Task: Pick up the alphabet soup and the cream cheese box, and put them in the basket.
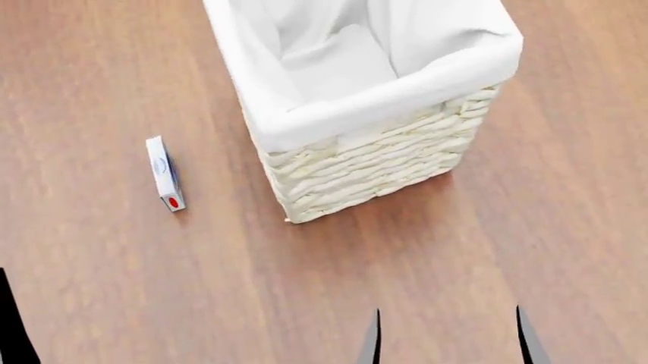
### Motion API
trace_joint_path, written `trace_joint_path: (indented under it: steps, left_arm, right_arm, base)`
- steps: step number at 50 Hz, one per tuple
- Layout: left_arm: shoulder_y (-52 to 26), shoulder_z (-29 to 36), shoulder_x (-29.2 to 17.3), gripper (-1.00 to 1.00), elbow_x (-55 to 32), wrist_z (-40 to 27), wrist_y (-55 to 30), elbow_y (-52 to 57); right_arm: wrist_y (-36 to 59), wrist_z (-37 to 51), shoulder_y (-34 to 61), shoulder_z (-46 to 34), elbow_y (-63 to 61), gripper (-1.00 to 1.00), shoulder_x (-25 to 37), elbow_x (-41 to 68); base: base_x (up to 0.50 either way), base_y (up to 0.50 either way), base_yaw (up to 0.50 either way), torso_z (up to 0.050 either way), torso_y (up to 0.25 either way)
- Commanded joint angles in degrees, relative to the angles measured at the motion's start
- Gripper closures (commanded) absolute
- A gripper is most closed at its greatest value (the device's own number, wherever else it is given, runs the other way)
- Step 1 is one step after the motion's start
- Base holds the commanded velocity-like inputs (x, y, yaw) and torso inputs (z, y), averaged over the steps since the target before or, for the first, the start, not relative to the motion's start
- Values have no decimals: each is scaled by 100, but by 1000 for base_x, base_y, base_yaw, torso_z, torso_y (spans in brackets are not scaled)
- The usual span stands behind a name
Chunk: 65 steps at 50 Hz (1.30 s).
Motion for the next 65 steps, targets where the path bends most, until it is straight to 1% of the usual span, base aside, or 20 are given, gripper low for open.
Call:
trace_joint_path:
  steps: [1,2,8,10,17,30,34,37,42,46,48,50,54,56,57,59,65]
  left_arm:
    - [-53,38,-43,-100,-21,8,-71,9]
    - [-66,41,-48,-100,-26,13,-73,7]
    - [-128,60,-59,-100,-76,26,-87,-12]
    - [-126,71,-61,-100,-98,42,-38,-72]
    - [-164,55,-83,-100,-108,36,-23,-179]
    - [-171,113,-87,-100,-106,37,38,-287]
    - [-158,136,-92,-100,-81,37,74,-306]
    - [-168,139,-102,-100,-101,37,58,-293]
    - [-158,170,-101,-100,-120,44,93,-327]
    - [-186,167,-107,-100,-138,40,91,-331]
    - [-176,170,-108,-100,-140,36,111,-342]
    - [-154,184,-109,-100,-130,36,135,-368]
    - [-176,189,-113,-100,-109,19,107,-383]
    - [-180,199,-109,-100,-96,16,129,-423]
    - [-182,207,-107,-100,-92,13,116,-426]
    - [-172,222,-111,-100,-88,17,126,-436]
    - [-165,298,-115,-100,-51,32,135,-446]
  right_arm:
    - [778,-122,-274,35,-398,-100,-264,-26]
    - [782,-159,-358,186,-390,-100,-342,205]
    - [1074,-193,-478,197,-357,-100,-365,332]
    - [1021,-180,-530,199,-316,-100,-347,324]
    - [1329,-248,-485,338,-267,-100,-435,649]
    - [1598,-120,-586,263,-370,-100,-344,656]
    - [1603,-103,-627,357,-354,-100,-311,756]
    - [1608,-38,-696,252,-367,-100,-266,747]
    - [1809,0,-681,258,-379,-100,-241,848]
    - [2008,497,-609,182,-399,-100,113,1492]
    - [1996,1081,-428,82,-402,-100,527,2122]
    - [2033,1155,-440,132,-379,-100,542,2282]
    - [2061,1666,-231,-10,-393,-100,882,2862]
    - [2015,1745,-239,-52,-381,-100,938,2972]
    - [1987,1717,-293,51,-353,-100,899,3208]
    - [1923,1740,-350,-13,-313,-100,944,3168]
    - [1830,1809,-514,153,-307,-100,1023,3378]
  base:
    - [0,0,0,0,0]
    - [0,0,0,0,0]
    - [0,0,0,0,0]
    - [0,0,0,0,0]
    - [0,0,0,0,0]
    - [0,0,0,0,0]
    - [0,0,0,0,0]
    - [0,0,0,0,0]
    - [0,0,0,0,0]
    - [0,0,0,0,0]
    - [0,0,0,0,0]
    - [0,0,0,0,0]
    - [0,0,0,0,0]
    - [0,0,0,0,0]
    - [0,0,0,0,0]
    - [0,0,0,0,0]
    - [0,0,0,0,0]
